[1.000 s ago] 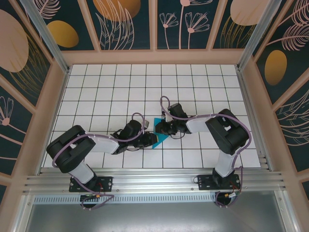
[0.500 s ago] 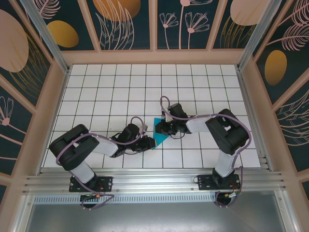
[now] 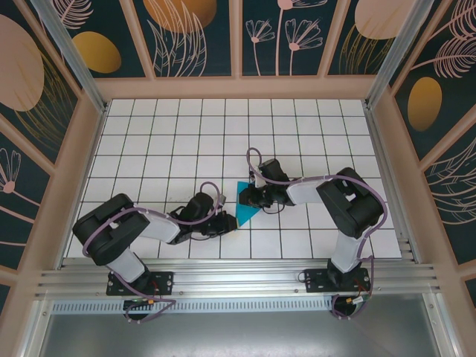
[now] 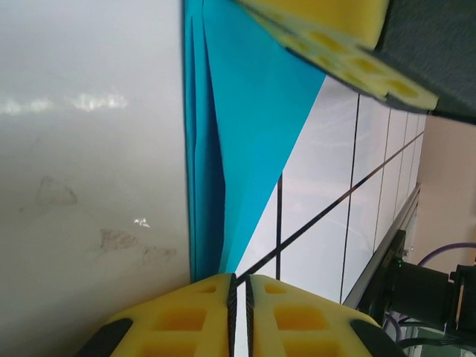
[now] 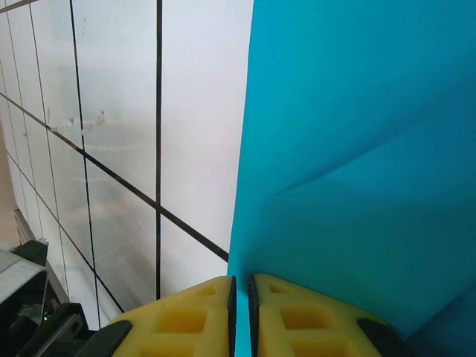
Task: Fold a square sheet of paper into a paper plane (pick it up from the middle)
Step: Fourth fold the wing at the center of the table.
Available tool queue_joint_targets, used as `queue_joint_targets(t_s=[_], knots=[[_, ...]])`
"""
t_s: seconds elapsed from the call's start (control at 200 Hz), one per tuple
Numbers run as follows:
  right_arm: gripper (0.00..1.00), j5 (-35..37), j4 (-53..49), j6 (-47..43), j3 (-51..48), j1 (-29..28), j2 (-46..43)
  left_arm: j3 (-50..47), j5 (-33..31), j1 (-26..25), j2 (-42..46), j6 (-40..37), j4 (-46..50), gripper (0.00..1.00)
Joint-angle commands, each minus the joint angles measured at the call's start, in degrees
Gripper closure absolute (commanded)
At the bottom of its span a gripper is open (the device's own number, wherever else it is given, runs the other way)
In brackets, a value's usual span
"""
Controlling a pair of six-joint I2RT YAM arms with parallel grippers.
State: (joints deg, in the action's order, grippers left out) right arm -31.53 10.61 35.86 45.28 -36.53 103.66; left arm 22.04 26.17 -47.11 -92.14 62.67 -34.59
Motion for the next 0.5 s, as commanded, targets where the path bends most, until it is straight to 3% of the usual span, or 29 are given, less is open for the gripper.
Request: queue_joint_targets(t_s=[0.0, 0.285, 0.37, 0.495], knots=[[0.84, 7.3, -5.9, -2.1, -1.8, -0.3, 4.0, -1.4, 0.9, -1.1, 3.5, -0.2, 7.5, 0.84], [0.83, 7.1, -5.5, -1.8, -2.1, -0.4, 3.6, 2.9, -10.0, -0.8, 16.4, -0.3, 14.0, 0.8], [0.83, 6.9, -5.2, -1.6, -2.1, -0.4, 3.7, 4.1, -11.4, -0.6, 15.6, -0.3, 12.6, 0.79], [0.83, 6.6, -5.0, -1.5, -2.2, -0.4, 3.7, 6.2, -8.2, -0.6, 10.6, -0.3, 6.5, 0.79]])
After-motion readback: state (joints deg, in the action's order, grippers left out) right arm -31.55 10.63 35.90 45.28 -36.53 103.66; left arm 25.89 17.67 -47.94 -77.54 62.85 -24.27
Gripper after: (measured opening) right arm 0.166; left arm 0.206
